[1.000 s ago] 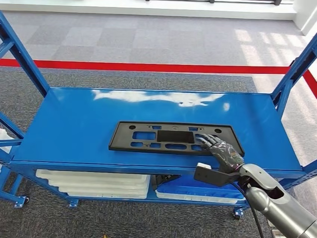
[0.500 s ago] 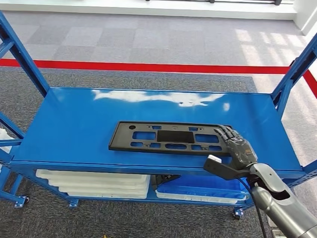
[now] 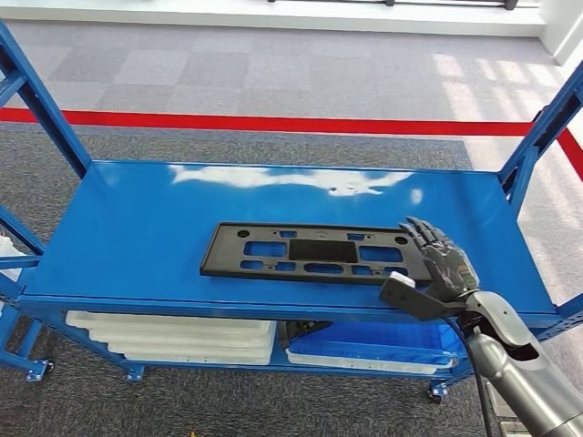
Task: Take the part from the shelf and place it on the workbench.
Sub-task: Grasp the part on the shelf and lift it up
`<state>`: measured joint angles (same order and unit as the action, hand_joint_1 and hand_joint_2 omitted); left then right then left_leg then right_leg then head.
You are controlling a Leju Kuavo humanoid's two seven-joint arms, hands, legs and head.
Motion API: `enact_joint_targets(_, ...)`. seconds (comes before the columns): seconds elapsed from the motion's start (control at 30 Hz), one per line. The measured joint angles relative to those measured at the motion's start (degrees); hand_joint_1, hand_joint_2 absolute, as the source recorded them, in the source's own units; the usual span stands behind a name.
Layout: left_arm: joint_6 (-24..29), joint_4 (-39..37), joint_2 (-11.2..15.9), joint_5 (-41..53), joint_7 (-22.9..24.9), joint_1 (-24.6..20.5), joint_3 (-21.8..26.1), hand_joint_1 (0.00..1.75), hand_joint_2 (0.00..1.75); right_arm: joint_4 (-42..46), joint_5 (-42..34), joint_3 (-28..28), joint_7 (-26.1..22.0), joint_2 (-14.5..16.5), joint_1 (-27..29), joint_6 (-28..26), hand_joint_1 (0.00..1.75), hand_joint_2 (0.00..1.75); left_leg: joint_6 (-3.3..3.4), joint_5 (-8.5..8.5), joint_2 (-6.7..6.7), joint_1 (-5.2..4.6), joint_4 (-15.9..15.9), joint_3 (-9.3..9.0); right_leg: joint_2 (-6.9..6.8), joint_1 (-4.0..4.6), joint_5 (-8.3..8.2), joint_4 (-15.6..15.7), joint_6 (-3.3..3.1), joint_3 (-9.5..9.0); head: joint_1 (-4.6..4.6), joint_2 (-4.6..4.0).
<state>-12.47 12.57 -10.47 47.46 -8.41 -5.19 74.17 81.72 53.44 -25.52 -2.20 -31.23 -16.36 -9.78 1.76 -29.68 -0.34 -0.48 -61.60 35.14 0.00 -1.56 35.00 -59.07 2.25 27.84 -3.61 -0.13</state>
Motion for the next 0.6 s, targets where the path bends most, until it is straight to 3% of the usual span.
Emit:
enact_joint_targets(0.3,0.0,0.0,0.0,0.9,0.1,0.0,-0.1,0.00,0.00,-7.3,-2.5,0.1,-1.2,0.9,-2.9,2.9,0.00,1.75,0.00,0.00,0.00,0.00,0.0,0.00,-0.01,0.00,0.00,0.0,0.00,0.00,0.00,0.00)
enact_joint_targets(0.6,0.0,0.0,0.1,1.7,0.4,-0.1,-0.2,0.00,0.00,-14.6,-3.4,0.2,-2.1,2.8,-6.0,2.4,0.00,1.75,0.00,0.00,0.01,0.02,0.0,-0.04,0.01,0.01,0.00,0.0,0.00,-0.04,0.00,0.00)
